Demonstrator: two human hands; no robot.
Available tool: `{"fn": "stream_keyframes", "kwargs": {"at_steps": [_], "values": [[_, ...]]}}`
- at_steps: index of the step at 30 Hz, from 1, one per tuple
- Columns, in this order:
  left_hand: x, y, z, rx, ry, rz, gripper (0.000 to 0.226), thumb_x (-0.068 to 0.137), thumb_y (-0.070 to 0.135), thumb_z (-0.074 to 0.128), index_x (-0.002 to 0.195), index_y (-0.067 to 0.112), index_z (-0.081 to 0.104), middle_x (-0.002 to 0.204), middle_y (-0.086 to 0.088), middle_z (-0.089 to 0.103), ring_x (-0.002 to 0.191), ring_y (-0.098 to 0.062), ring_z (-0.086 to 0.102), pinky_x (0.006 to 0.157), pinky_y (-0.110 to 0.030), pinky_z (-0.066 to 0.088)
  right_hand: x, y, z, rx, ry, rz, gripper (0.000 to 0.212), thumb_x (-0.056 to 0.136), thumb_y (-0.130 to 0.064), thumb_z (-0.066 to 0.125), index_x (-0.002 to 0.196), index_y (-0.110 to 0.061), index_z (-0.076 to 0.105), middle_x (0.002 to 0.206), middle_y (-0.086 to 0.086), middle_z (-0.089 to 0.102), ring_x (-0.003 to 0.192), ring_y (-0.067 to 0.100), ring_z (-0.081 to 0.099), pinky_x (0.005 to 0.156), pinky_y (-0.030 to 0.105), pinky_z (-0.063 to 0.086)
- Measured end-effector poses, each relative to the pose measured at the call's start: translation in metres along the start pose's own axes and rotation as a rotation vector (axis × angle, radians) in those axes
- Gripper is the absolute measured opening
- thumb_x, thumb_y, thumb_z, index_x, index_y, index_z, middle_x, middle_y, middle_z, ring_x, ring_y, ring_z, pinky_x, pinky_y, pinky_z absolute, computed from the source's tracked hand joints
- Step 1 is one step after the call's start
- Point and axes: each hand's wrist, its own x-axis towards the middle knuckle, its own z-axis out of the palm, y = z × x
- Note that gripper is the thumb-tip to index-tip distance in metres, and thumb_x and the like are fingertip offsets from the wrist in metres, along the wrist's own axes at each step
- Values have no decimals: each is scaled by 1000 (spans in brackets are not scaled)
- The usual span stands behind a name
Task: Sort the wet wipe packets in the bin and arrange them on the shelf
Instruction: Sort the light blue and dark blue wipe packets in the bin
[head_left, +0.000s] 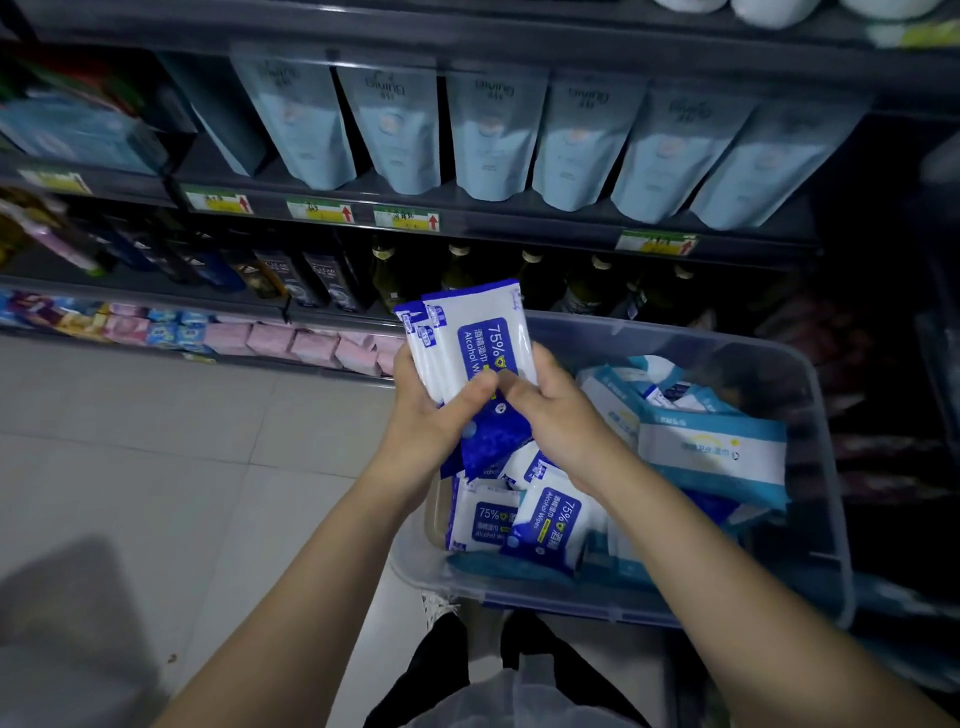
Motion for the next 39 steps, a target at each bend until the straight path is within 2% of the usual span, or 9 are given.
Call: {"fn": "stream_keyframes", "kwargs": {"at_steps": [6,9,12,21,25,31,34,37,39], "values": [[1,4,-4,-3,31,4,60,79,5,69,127,14,35,112,-7,64,92,-13,67,68,-24,55,1,12,-22,-22,-87,14,18,99,-32,40,110,-36,54,111,-6,63,106,15,61,92,34,51],[4,6,-15,-30,98,-23,57,81,8,68,126,22,35,110,-2,64,97,-17,67,71,-28,58,2,51,-37,-694,-36,117,31,98,-32,45,121,-15,56,121,6,60,112,21,55,94,31,41],[5,7,-28,-23,145,-41,61,82,11,69,129,25,34,110,3,63,94,-14,68,68,-27,58,-4,86,-40,-1247,-120,107,52,90,-27,59,136,-13,41,136,6,42,124,21,40,102,31,34],[1,2,-43,-49,181,-74,68,78,17,70,135,24,34,114,2,63,95,-14,68,67,-28,57,-2,92,-33,-1496,-129,88,38,87,-29,64,118,-12,51,120,6,55,112,25,46,92,37,39],[-2,4,-49,-44,203,-67,65,80,14,70,134,23,34,114,3,62,95,-13,67,68,-26,57,0,72,-27,-1458,-313,-95,32,91,-16,56,123,-15,51,119,7,49,113,26,43,85,35,39],[-6,7,-59,-54,242,-71,64,81,13,69,134,22,35,111,4,63,87,-7,69,62,-22,55,20,48,13,-1736,-590,-368,36,87,-3,53,122,-13,53,116,11,53,110,30,51,74,32,33],[-8,7,-63,-58,255,-68,61,81,11,69,133,20,36,110,4,63,86,-7,69,61,-21,55,23,70,23,-1432,-669,-306,46,84,0,59,127,-15,53,123,8,51,118,26,46,86,32,40],[-11,6,-68,-64,277,-78,66,77,15,72,133,21,36,111,3,63,90,-11,68,62,-23,56,22,79,24,-799,-357,-115,63,72,-8,77,127,-20,48,129,-1,40,120,15,41,92,21,37],[-12,5,-71,-51,282,-81,70,74,19,72,134,21,36,113,2,63,93,-13,68,64,-24,56,24,85,14,-627,-173,-28,72,67,-9,82,128,-21,46,128,0,42,116,14,45,87,19,38]]}}
